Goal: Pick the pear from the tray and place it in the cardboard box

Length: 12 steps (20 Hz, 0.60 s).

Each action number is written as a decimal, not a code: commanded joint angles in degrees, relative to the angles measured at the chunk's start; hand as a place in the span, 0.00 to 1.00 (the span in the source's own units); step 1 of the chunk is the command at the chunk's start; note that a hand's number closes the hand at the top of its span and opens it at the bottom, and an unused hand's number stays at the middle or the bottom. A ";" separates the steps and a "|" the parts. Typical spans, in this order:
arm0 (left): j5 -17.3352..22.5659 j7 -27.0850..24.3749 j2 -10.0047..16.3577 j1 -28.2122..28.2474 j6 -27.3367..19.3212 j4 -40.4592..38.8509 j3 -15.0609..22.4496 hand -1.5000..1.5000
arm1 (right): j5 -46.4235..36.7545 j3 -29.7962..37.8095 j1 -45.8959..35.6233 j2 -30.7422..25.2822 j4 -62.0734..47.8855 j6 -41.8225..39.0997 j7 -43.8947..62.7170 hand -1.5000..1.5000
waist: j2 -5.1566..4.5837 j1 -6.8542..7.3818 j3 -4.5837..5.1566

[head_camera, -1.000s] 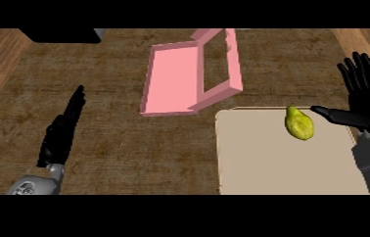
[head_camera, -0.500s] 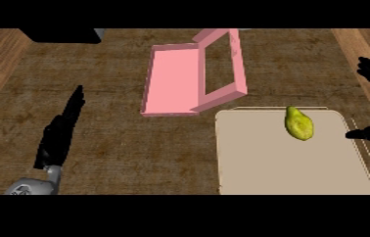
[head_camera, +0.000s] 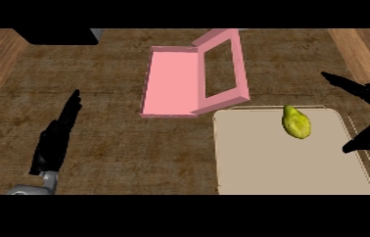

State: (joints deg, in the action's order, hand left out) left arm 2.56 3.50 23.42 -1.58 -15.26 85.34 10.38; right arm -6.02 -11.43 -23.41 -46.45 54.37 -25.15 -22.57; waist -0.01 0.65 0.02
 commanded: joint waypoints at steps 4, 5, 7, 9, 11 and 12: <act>-1.57 -3.06 -1.44 1.40 2.29 -1.53 -3.09 0.50 | -3.65 1.56 1.42 4.35 7.21 -0.64 10.94 0.00 | 0.10 -0.72 0.02; -3.49 1.43 -3.15 4.02 -0.03 5.25 -0.11 0.50 | -5.21 1.65 -0.14 5.29 4.23 -0.42 10.86 0.00 | 0.09 -0.36 -0.01; -2.07 3.61 -1.17 -0.05 3.42 2.49 -3.63 0.50 | -8.37 1.50 1.68 8.36 3.34 3.24 8.58 0.00 | 0.04 -0.53 -0.02; -3.28 1.81 -3.37 3.07 2.62 3.78 -3.09 0.50 | -8.38 2.86 4.30 7.25 9.52 1.34 12.79 0.00 | 0.12 -0.67 0.00; -4.32 3.07 -4.45 -4.32 3.10 -2.64 -3.14 0.50 | -11.87 1.00 -0.17 10.58 1.72 2.25 11.93 0.00 | -0.08 -0.49 -0.02; -5.10 2.26 -4.52 1.15 2.70 1.98 -3.68 0.50 | -10.77 4.10 0.38 7.63 4.61 -2.01 13.15 0.00 | 0.04 -0.45 -0.01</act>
State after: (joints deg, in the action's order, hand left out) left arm -1.28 4.92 19.83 -1.26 -13.15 86.09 7.76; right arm -14.90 -9.40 -22.22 -38.95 58.54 -24.47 -11.78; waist 0.00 0.16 -0.01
